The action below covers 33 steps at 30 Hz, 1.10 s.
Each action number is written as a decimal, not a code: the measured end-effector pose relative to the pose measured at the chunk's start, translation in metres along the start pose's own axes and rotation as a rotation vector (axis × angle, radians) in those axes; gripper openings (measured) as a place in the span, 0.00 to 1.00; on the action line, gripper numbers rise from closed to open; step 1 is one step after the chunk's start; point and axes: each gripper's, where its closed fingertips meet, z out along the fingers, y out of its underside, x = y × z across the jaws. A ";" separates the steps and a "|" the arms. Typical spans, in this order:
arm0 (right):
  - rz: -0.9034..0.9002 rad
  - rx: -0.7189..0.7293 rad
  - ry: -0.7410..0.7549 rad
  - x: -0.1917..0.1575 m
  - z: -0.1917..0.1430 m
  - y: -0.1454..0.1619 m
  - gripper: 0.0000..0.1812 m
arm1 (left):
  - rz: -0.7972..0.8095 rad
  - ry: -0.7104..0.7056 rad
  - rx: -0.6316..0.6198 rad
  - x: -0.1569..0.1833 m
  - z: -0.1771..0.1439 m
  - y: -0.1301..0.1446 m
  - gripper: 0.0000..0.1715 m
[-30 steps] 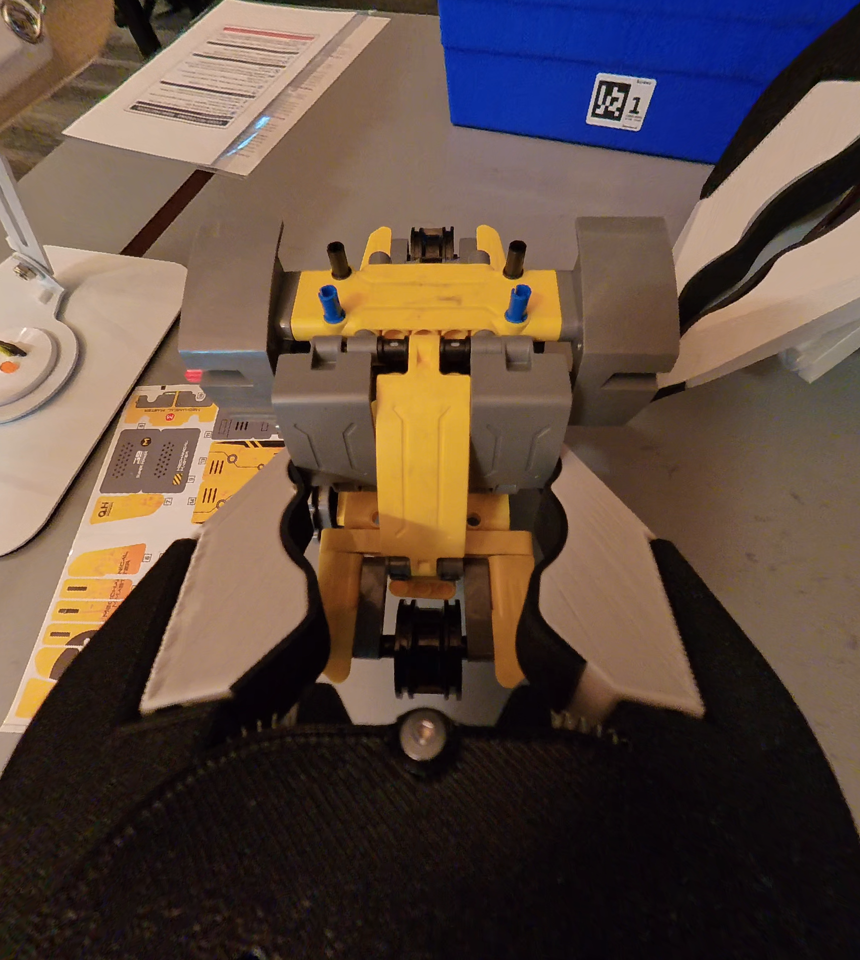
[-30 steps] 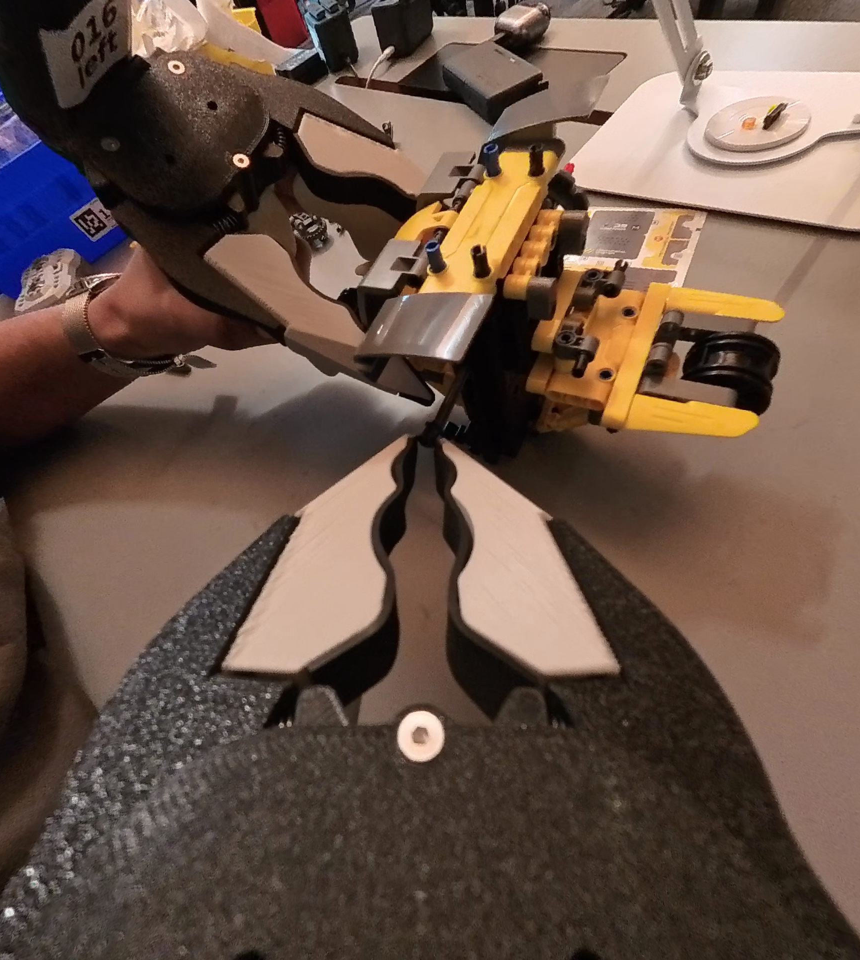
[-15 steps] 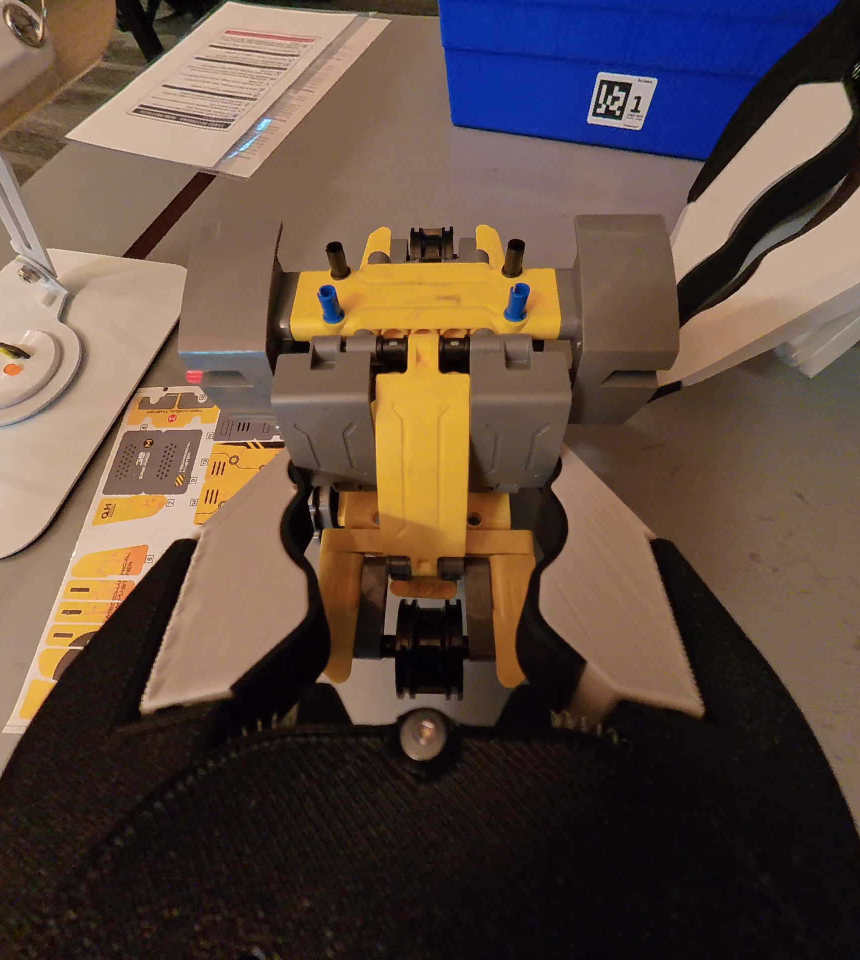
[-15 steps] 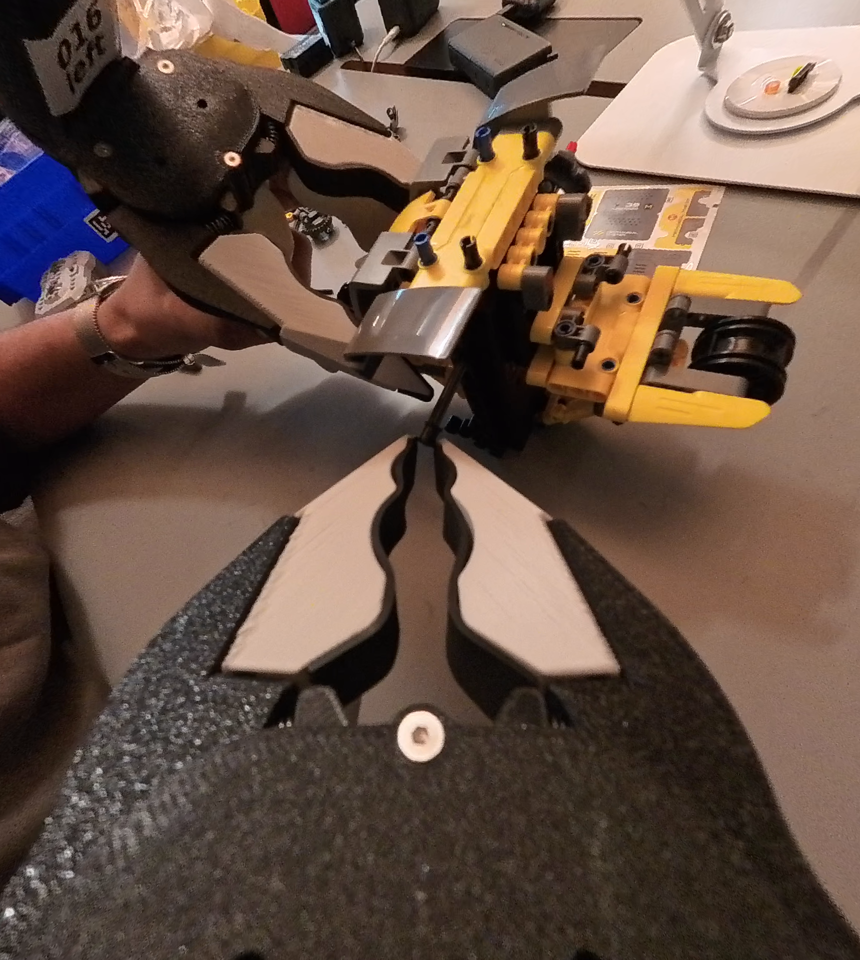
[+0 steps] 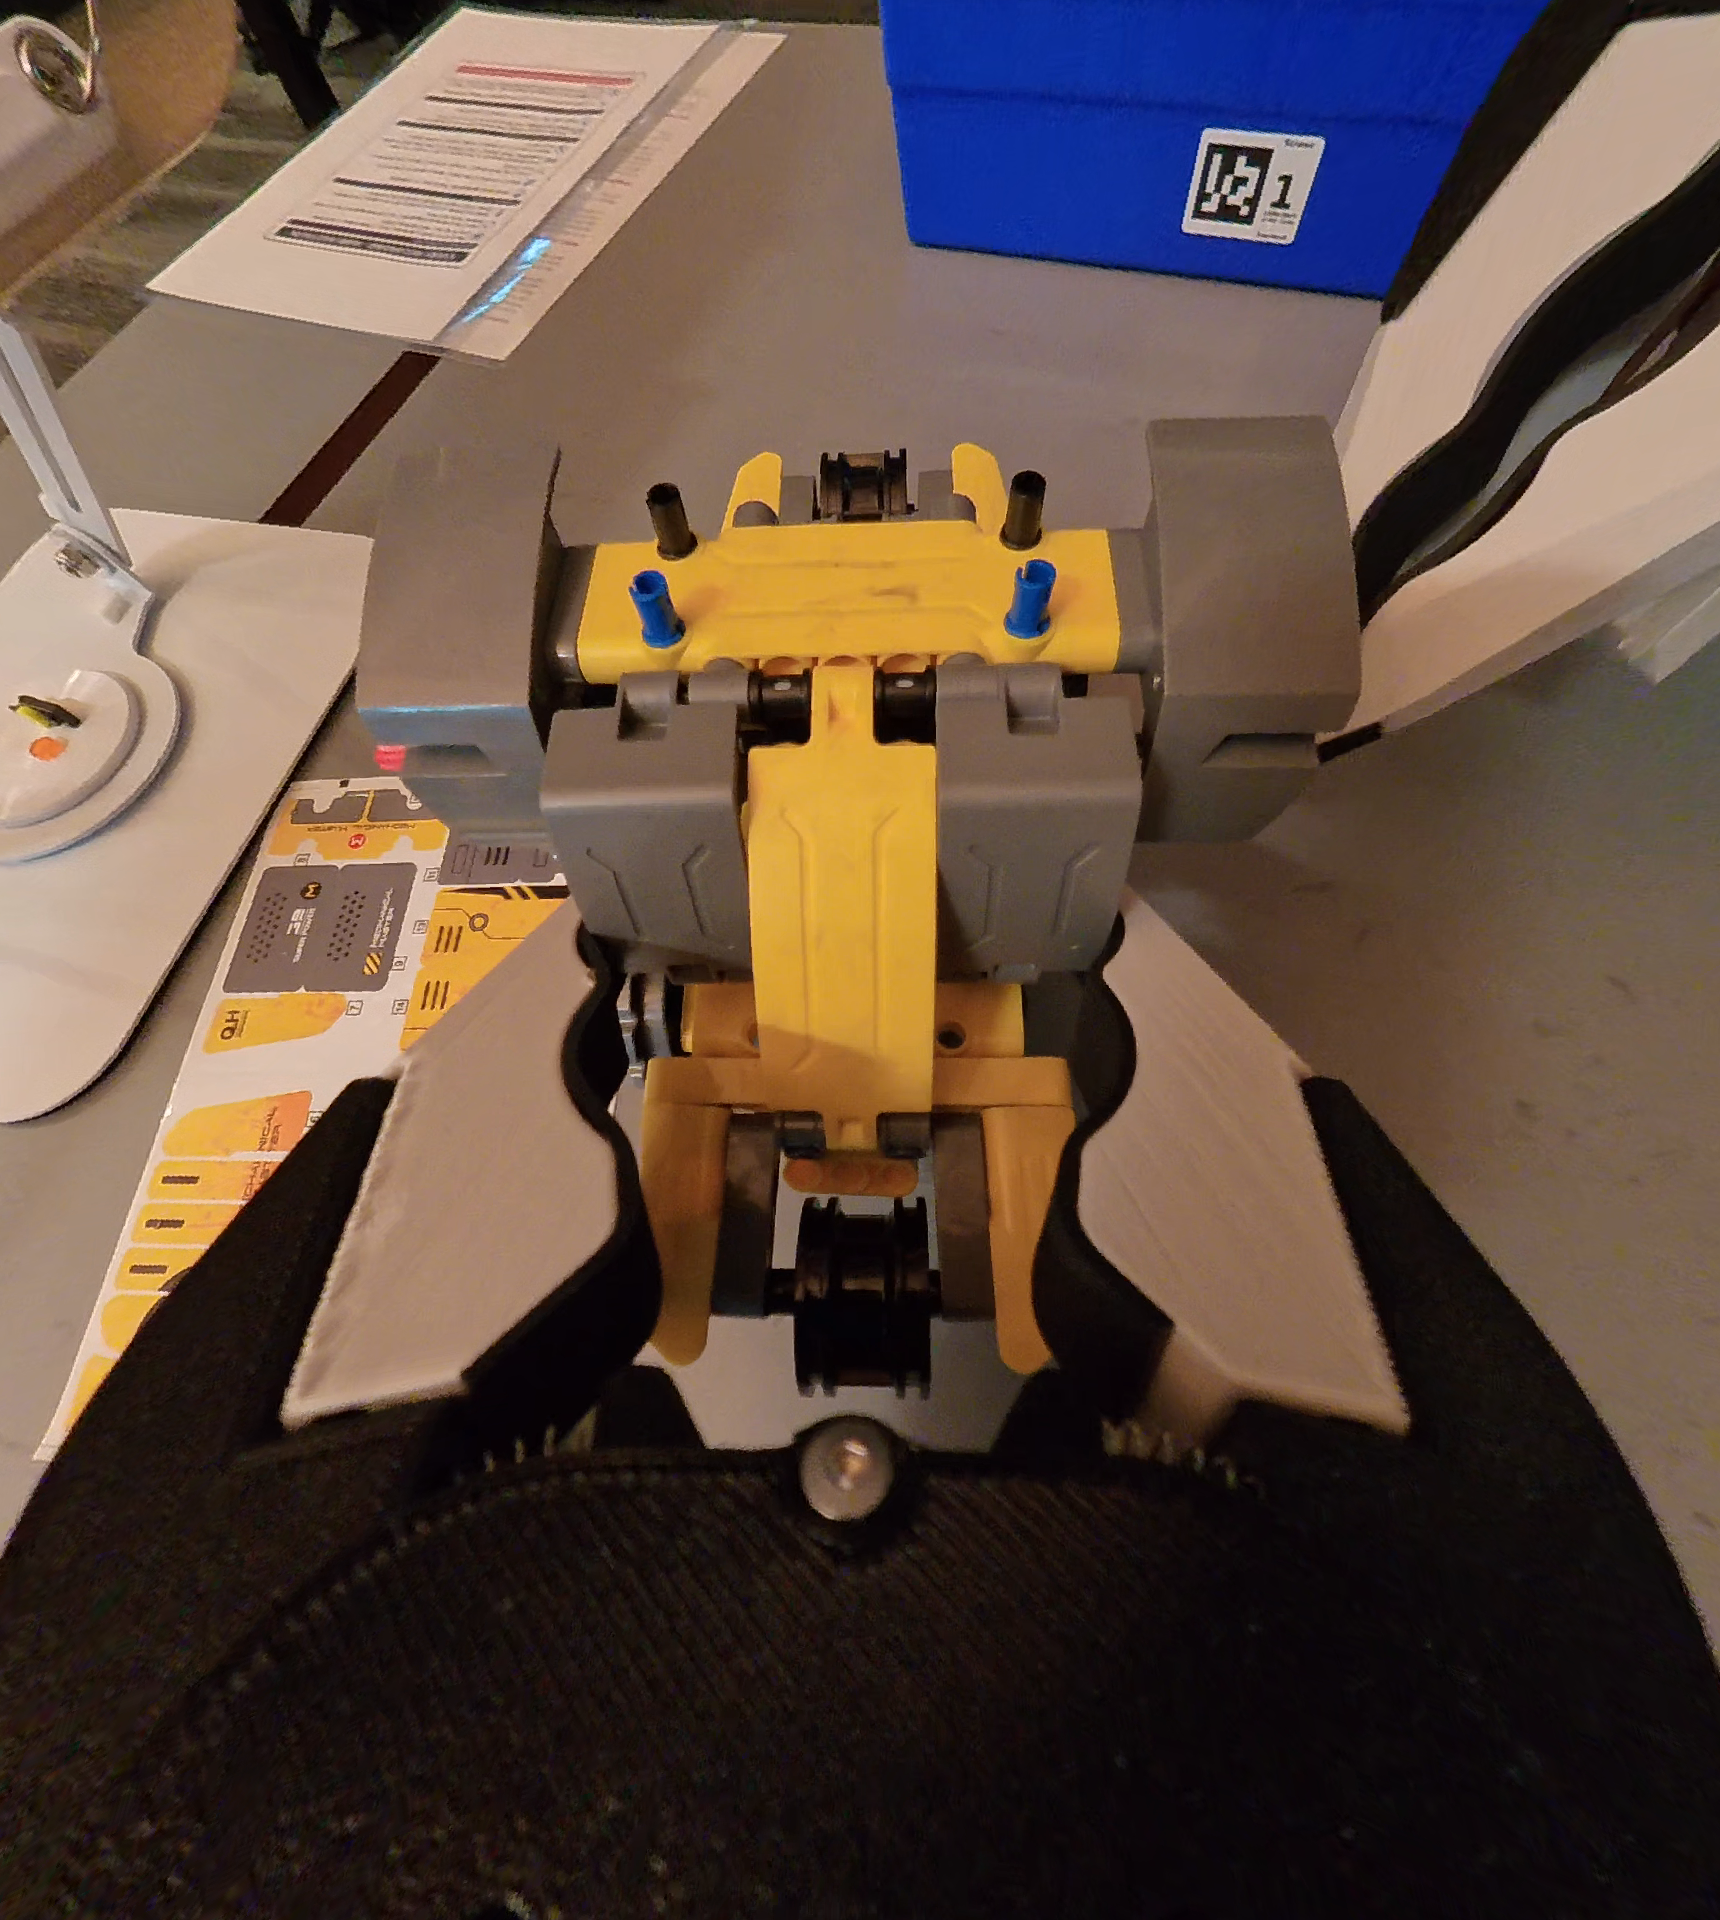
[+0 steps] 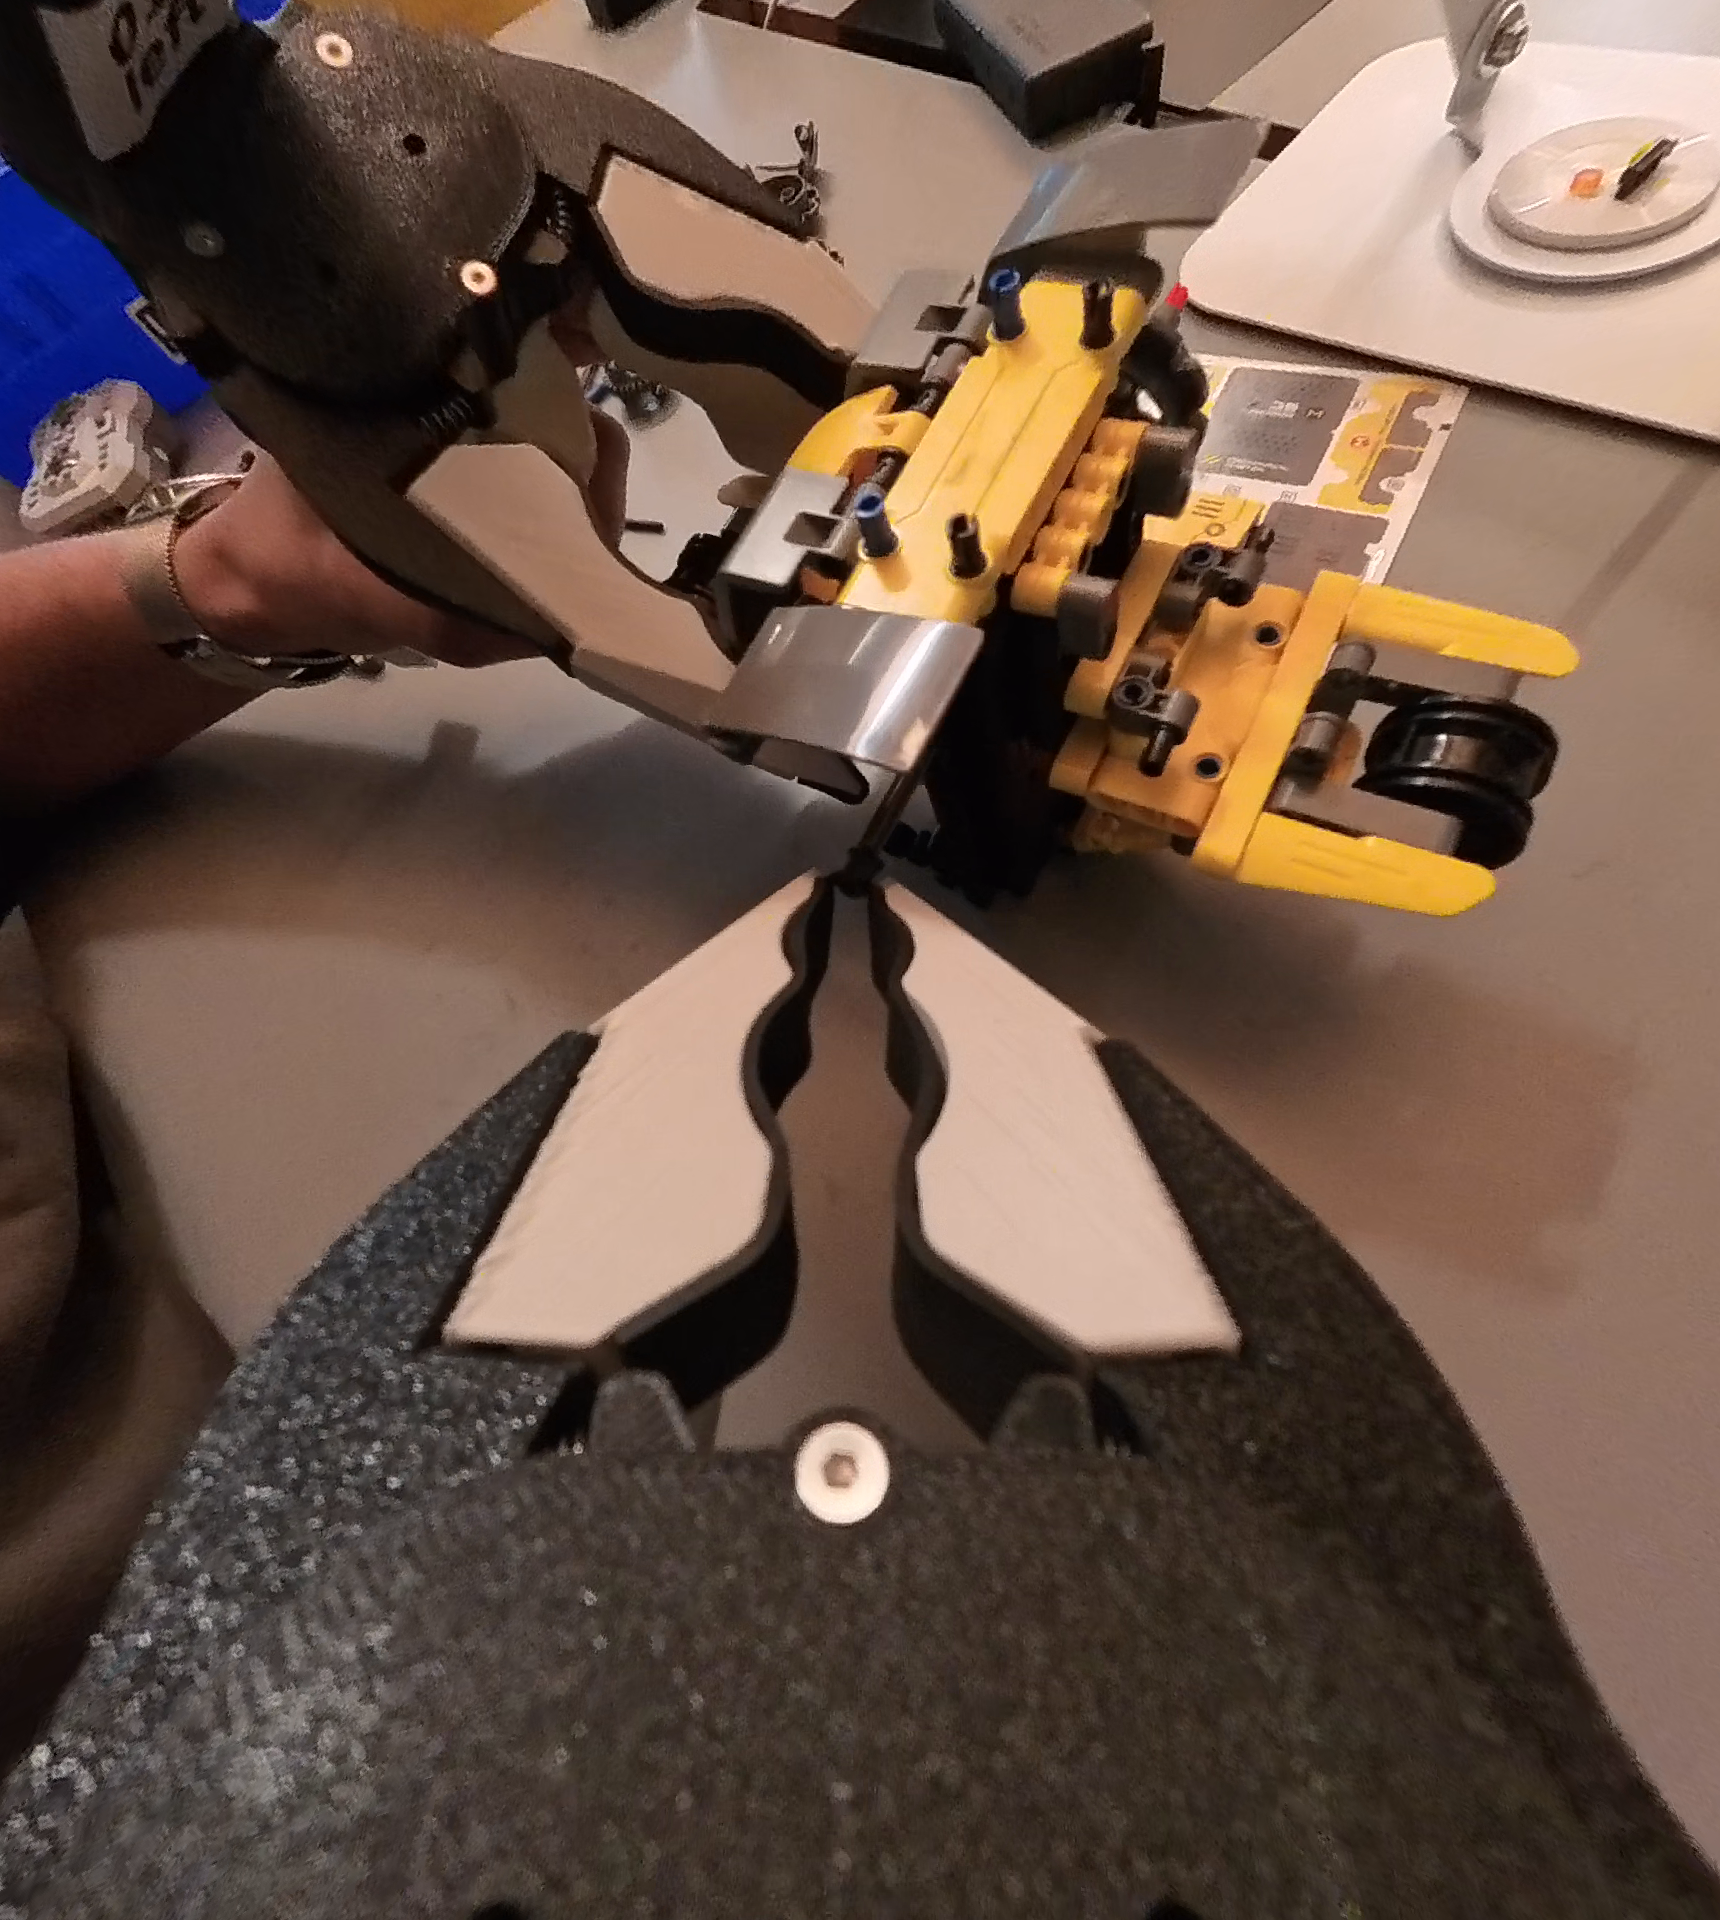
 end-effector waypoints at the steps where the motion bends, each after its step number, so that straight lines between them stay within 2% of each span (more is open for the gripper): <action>1: -0.002 0.002 0.000 0.000 0.001 0.000 0.03 | -0.002 0.001 0.000 0.000 0.000 0.000 0.49; 7: -0.004 0.063 0.015 0.000 0.001 -0.002 0.03 | -0.013 -0.001 0.001 -0.001 0.000 0.001 0.50; 13: -0.093 0.138 0.135 0.004 0.003 0.000 0.03 | -0.026 -0.030 -0.005 -0.002 0.001 0.001 0.50; 20: -0.081 0.259 0.139 0.005 0.003 -0.002 0.03 | -0.046 -0.034 0.005 -0.003 0.001 0.001 0.50; 33: -0.103 0.229 0.124 0.006 0.003 -0.005 0.03 | -0.059 -0.033 0.008 -0.005 0.001 0.001 0.49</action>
